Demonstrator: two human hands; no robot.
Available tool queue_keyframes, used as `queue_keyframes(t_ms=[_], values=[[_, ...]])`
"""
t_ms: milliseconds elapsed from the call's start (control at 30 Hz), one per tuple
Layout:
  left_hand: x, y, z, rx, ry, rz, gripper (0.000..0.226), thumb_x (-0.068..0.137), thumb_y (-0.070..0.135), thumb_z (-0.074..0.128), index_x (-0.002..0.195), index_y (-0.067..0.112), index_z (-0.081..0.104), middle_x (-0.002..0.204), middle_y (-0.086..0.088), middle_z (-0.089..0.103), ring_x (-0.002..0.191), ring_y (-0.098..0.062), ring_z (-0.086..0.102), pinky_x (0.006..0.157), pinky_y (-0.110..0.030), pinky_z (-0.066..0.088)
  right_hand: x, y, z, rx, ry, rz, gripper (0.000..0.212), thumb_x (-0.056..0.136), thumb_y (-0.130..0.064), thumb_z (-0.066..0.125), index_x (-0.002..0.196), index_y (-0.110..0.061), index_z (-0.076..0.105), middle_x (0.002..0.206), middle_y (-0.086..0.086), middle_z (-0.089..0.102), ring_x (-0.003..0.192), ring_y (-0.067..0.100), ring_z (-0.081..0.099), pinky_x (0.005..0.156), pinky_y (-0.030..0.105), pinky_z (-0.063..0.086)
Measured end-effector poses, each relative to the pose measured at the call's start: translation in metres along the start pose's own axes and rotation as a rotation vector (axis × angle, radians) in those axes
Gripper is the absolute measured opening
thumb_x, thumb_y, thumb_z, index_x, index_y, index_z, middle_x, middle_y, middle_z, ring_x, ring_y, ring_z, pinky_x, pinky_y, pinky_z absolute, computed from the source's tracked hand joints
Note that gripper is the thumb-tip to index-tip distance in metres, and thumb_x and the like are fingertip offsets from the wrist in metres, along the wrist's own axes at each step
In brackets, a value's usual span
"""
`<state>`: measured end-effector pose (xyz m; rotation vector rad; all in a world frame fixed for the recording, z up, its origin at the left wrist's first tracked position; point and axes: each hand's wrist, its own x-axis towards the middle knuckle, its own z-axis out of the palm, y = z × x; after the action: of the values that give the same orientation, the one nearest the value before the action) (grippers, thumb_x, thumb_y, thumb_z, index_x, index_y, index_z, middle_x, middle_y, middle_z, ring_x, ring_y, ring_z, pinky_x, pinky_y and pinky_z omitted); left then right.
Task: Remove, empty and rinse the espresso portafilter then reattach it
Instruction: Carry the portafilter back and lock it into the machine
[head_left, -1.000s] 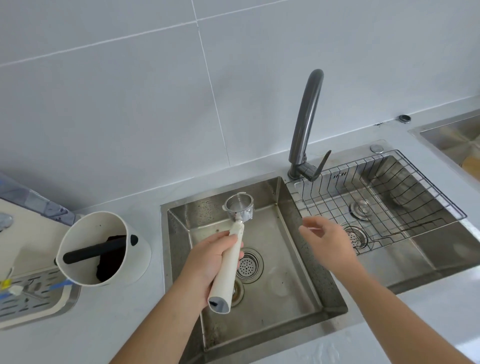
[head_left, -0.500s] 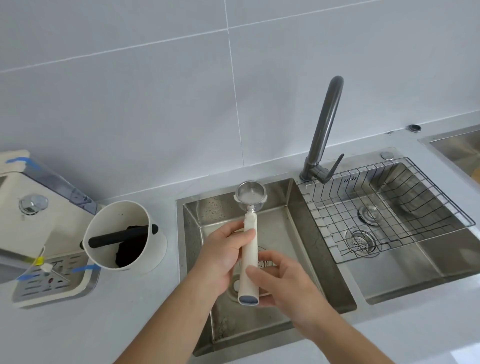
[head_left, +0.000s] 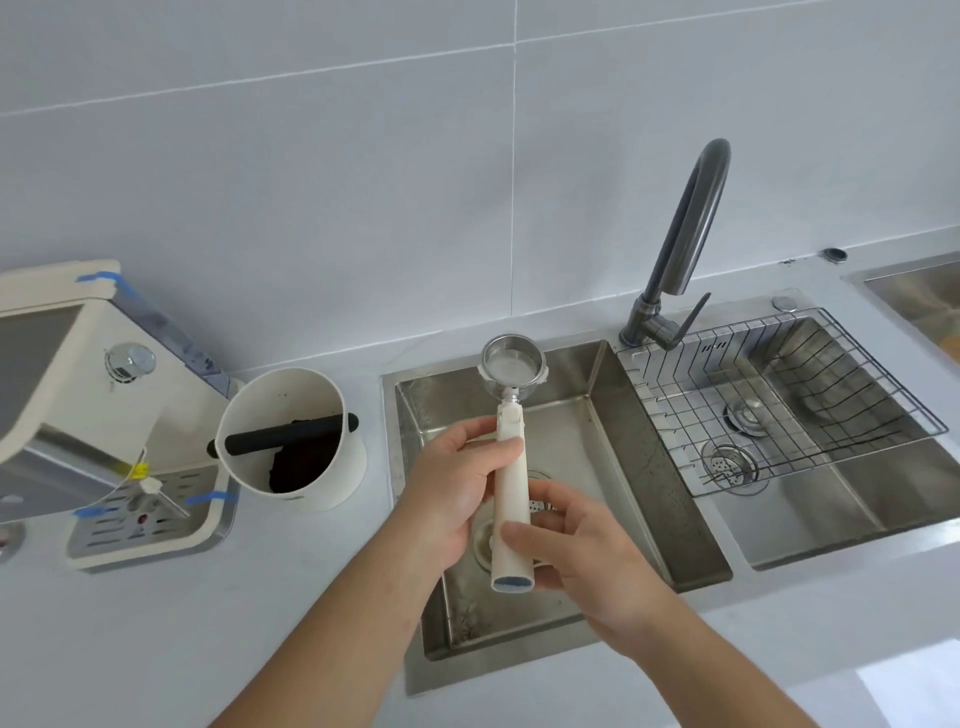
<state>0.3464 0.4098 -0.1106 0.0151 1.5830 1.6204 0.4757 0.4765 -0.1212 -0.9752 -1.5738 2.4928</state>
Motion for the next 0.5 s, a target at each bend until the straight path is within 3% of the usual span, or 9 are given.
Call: queue_keyframes(t_ms=[133,333,433,500], values=[[-0.011,0.004,-0.023,-0.018,-0.024,0.015,0.025,0.085,0.010,0.070,0.109,0.013,0.068,0.094,-0.007,0.069,0.074,-0.015,0.064,0.066,-0.026,0.050,-0.007,0.004,0.025,-0.036,0.013,-0.024,0.043,0.074,-0.015,0.072,0.117,-0.012,0.065,0.089,0.024,0.069,0.076,0.025,0.071,0.065,0.033,0.057],[-0.035,0.009,-0.082,-0.037,-0.064,0.050,0.021,0.086,0.012,0.068,0.107,0.010,0.069,0.087,-0.006,0.070,0.075,-0.017,0.065,0.069,-0.029,0.052,-0.023,0.019,0.086,-0.063,0.035,-0.069,0.035,0.074,-0.012,0.071,0.109,-0.015,0.071,0.083,0.021,0.056,0.072,0.027,0.062,0.072,0.045,0.059],[-0.049,0.010,-0.117,-0.031,-0.070,0.062,0.022,0.086,0.008,0.068,0.108,0.007,0.068,0.088,-0.009,0.070,0.074,-0.017,0.065,0.070,-0.029,0.054,-0.032,0.031,0.123,-0.083,0.062,-0.068,0.033,0.072,-0.017,0.073,0.105,-0.020,0.073,0.081,0.019,0.057,0.073,0.029,0.062,0.073,0.045,0.056],[-0.058,0.009,-0.144,-0.030,-0.079,0.064,0.024,0.085,0.007,0.068,0.109,0.007,0.067,0.092,-0.011,0.070,0.078,-0.020,0.066,0.073,-0.031,0.054,-0.037,0.040,0.149,-0.111,0.075,-0.061,0.035,0.071,-0.018,0.073,0.106,-0.019,0.071,0.077,0.017,0.056,0.071,0.026,0.063,0.067,0.037,0.055]])
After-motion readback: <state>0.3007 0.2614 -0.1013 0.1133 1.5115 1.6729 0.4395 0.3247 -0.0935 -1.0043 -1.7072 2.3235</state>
